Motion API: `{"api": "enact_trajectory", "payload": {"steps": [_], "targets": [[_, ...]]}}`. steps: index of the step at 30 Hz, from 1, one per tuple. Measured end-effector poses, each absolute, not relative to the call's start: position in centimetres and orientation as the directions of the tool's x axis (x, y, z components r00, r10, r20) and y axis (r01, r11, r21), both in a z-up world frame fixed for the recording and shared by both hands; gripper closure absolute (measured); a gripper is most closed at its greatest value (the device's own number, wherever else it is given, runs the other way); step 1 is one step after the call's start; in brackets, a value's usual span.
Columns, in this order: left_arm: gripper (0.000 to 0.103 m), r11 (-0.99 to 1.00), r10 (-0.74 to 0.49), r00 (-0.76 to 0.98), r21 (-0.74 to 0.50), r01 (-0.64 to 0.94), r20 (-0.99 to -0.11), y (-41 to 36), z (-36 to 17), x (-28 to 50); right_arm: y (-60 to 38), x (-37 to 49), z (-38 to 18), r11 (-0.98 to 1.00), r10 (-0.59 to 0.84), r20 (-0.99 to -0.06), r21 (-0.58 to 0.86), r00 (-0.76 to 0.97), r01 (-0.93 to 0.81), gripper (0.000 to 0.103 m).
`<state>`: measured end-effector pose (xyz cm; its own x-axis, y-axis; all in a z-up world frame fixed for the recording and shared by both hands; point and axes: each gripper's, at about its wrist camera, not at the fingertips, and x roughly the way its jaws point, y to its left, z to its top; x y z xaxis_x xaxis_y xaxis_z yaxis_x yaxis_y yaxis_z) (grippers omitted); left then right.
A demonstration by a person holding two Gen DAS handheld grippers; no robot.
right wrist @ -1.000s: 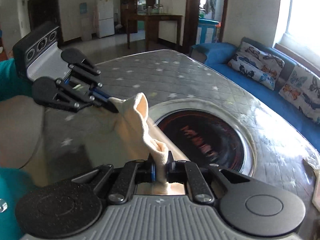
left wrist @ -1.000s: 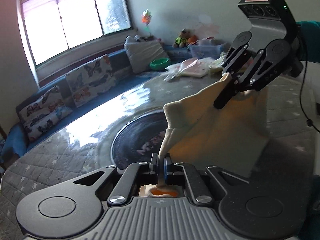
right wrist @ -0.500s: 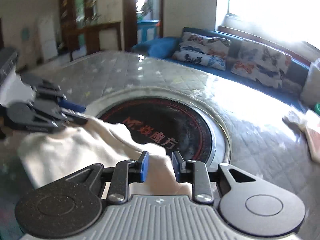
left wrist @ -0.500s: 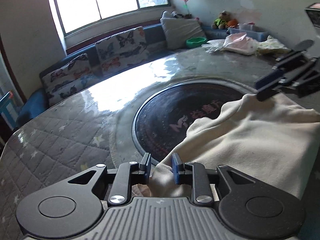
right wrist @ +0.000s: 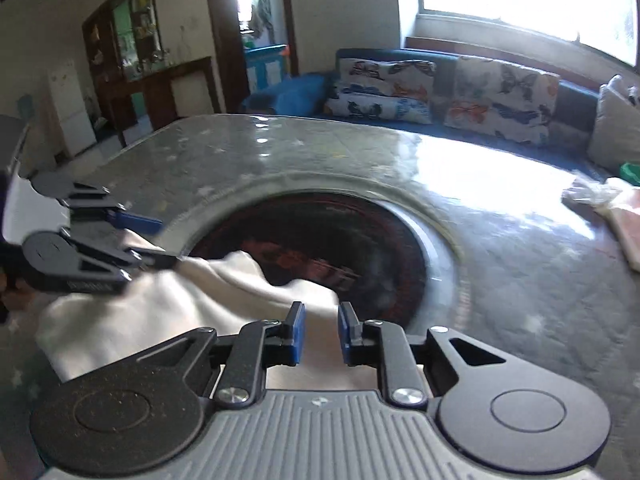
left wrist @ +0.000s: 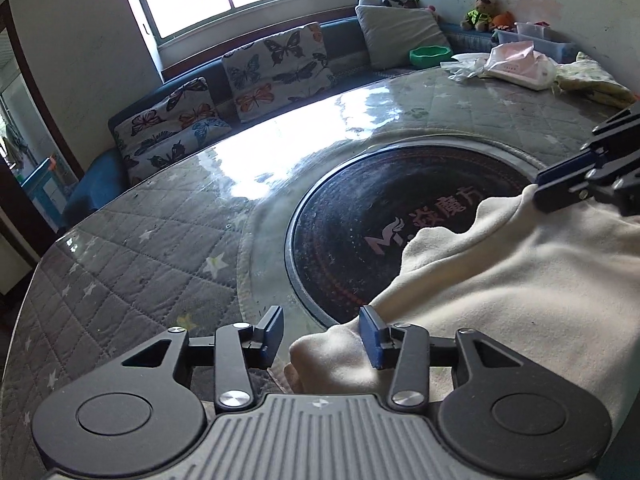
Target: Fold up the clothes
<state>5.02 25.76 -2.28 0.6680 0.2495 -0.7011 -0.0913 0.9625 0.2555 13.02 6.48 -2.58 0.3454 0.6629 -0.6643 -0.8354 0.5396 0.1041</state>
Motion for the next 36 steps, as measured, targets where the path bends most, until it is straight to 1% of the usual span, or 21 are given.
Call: {"api": "enact_trajectory", "payload": {"steps": [2, 4, 7, 10, 12, 15, 19, 20, 22, 24, 26, 28, 30, 34, 36], "targets": [[0.054, 0.960, 0.258, 0.662, 0.262, -0.096, -0.704, 25.6, -2.3, 5.3, 7.7, 12.9, -3.2, 0.536, 0.655, -0.675, 0.099, 0.340, -0.838, 0.079], [0.052, 0.958, 0.266, 0.657, 0.268, -0.100, -0.705, 25.6, -2.3, 5.4, 8.6, 13.0, -4.1, 0.543, 0.640, -0.688, 0.090, 0.342, -0.835, 0.078], [0.049, 0.957, 0.273, 0.653, 0.272, -0.105, -0.707, 25.6, -2.2, 5.4, 8.7, 12.7, -4.1, 0.553, 0.641, -0.679, 0.085, 0.358, -0.829, 0.078], [0.047, 0.957, 0.277, 0.657, 0.265, -0.120, -0.701, 25.7, -1.8, 5.3, 8.6, 11.9, -3.4, 0.553, 0.641, -0.664, 0.052, 0.385, -0.832, 0.072], [0.046, 0.956, 0.281, 0.660, 0.262, -0.131, -0.697, 25.7, -1.6, 5.2, 8.6, 11.2, -3.1, 0.538, 0.659, -0.651, 0.058, 0.377, -0.841, 0.067], [0.044, 0.952, 0.295, 0.657, 0.271, -0.142, -0.693, 25.4, -1.4, 5.1, 8.7, 10.6, -3.1, 0.526, 0.671, -0.648, 0.072, 0.361, -0.848, 0.066], [0.043, 0.946, 0.315, 0.664, 0.280, -0.163, -0.678, 25.1, -0.8, 4.6, 9.5, 10.2, -4.0, 0.511, 0.650, -0.683, 0.068, 0.333, -0.857, 0.065], [0.043, 0.945, 0.320, 0.669, 0.277, -0.174, -0.671, 25.1, -0.5, 4.4, 9.6, 9.7, -4.0, 0.508, 0.645, -0.679, 0.040, 0.349, -0.860, 0.065], [0.043, 0.945, 0.324, 0.679, 0.256, -0.203, -0.659, 25.2, 0.3, 3.8, 9.4, 9.1, -3.4, 0.501, 0.663, -0.661, 0.044, 0.351, -0.864, 0.065], [0.043, 0.951, 0.309, 0.703, 0.224, -0.215, -0.641, 25.0, 1.2, 3.0, 9.0, 8.4, -2.9, 0.489, 0.689, -0.643, 0.074, 0.333, -0.869, 0.064], [0.043, 0.962, 0.274, 0.736, 0.187, -0.201, -0.619, 24.1, 2.0, 2.0, 9.0, 7.7, -3.1, 0.471, 0.691, -0.652, 0.080, 0.311, -0.879, 0.064], [0.043, 0.973, 0.230, 0.763, 0.154, -0.171, -0.604, 22.8, 2.4, 1.0, 8.9, 6.9, -3.5, 0.461, 0.684, -0.661, 0.062, 0.310, -0.885, 0.064], [0.043, 0.982, 0.187, 0.784, 0.123, -0.141, -0.592, 21.6, 2.6, 0.0, 8.5, 5.7, -3.4, 0.463, 0.690, -0.637, 0.023, 0.343, -0.886, 0.064], [0.043, 0.996, 0.092, 0.807, 0.037, -0.087, -0.583, 19.9, 1.9, -1.0, 7.0, 3.9, -2.7, 0.450, 0.724, -0.600, 0.037, 0.340, -0.892, 0.064], [0.043, 0.997, 0.063, 0.802, -0.002, -0.080, -0.594, 19.6, 1.0, -1.1, 6.6, 3.2, -3.2, 0.434, 0.721, -0.616, 0.043, 0.317, -0.900, 0.064]]}}
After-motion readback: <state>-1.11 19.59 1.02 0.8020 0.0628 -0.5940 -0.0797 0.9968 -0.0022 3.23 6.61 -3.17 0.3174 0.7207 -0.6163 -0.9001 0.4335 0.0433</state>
